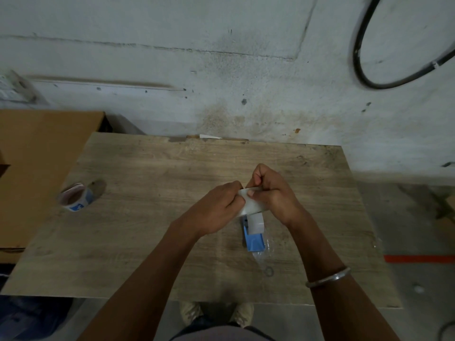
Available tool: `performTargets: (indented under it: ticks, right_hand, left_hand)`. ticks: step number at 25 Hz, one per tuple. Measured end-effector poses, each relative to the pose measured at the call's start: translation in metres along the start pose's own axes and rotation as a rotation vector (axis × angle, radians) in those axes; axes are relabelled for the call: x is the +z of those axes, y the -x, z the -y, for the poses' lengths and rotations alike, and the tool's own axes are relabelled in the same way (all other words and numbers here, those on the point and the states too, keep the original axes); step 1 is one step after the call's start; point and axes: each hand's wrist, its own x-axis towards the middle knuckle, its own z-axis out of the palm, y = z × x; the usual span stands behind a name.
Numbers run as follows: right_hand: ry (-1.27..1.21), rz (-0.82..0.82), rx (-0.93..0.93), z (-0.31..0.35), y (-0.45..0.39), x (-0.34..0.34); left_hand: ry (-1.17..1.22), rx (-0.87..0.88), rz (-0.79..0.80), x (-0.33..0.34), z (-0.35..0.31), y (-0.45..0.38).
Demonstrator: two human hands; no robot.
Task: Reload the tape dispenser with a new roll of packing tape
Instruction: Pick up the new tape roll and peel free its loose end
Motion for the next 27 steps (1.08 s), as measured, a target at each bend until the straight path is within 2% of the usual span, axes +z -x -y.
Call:
performTargets:
  ticks: [5, 15, 19, 27]
  right_hand:
    - [-0.008, -0.007, -0.021, -0.001, 0.001, 0.000]
    - [-0.056, -0.005, -0.014, -0.002, 0.003, 0.004]
    - [-0.043, 0.011, -0.011, 0.002, 0.002, 0.004]
    - [-0.041, 0.033, 0.006, 0.003, 0.003, 0.004]
  left_hand:
    - [0.032, 0.007, -0.061, 0.003, 0.002, -0.004]
    - [0.123, 0.035, -0.080, 0.009, 0.010, 0.002]
    - [0.096, 0.011, -0.033, 0.007, 0.009, 0.002]
    - [0.249, -0.006, -0.014, 0.008, 0.010, 0.010]
